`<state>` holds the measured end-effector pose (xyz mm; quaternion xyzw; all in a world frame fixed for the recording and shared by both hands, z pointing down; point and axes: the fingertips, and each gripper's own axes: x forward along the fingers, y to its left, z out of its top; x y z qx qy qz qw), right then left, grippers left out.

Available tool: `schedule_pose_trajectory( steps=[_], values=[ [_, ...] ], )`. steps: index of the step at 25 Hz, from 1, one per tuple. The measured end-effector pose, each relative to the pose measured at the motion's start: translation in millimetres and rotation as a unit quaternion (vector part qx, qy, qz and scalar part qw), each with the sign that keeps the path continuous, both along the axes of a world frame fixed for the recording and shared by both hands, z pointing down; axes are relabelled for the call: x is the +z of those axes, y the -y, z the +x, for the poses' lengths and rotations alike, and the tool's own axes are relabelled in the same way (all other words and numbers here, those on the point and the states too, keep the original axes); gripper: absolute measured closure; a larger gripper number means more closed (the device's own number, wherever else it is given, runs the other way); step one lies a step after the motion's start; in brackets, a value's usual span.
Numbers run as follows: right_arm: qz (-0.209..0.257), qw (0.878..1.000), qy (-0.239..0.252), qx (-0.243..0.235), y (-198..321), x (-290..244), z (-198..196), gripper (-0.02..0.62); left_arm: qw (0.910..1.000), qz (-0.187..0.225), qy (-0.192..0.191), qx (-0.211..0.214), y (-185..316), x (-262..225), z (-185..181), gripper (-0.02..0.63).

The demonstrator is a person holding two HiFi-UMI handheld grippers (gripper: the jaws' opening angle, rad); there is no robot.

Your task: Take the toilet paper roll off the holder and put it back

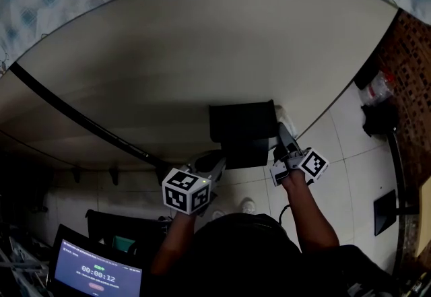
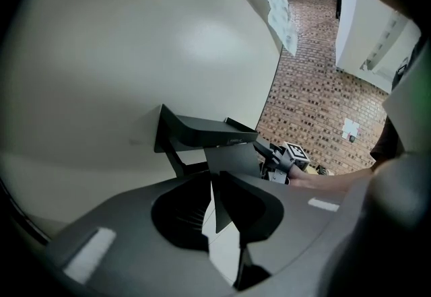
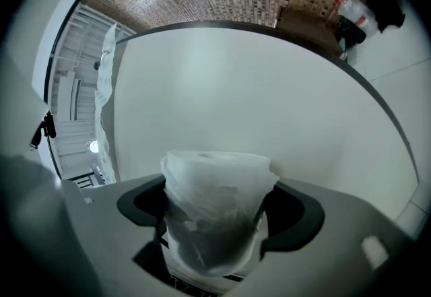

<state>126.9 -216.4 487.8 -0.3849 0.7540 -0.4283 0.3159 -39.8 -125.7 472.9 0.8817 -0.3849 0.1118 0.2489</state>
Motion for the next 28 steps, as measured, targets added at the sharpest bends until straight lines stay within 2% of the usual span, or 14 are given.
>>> schedule_pose_trajectory(
  steps=[11,17,24,28],
  values=[
    [-0.007,0.999,0.011,-0.052,-4.6,8.8,-6.1,0.181,1.0000,-0.003,-0.003,-0.001,0.4,0.3,-0.3,0.543],
    [-0.011,0.995,0.014,-0.095,-11.5,14.2,-9.5,0.187,1.0000,-0.004,-0.003,-0.001,0.6,-0.1,-0.2,0.543],
    [-0.015,0.984,0.007,-0.179,-26.1,22.6,-32.9,0.195,1.0000,-0.003,-0.007,0.000,1.1,-0.4,-0.4,0.542],
    [-0.021,0.979,0.011,-0.204,-28.3,26.8,-45.4,0.196,1.0000,-0.005,-0.007,0.000,0.3,1.1,-0.3,0.543]
  ],
)
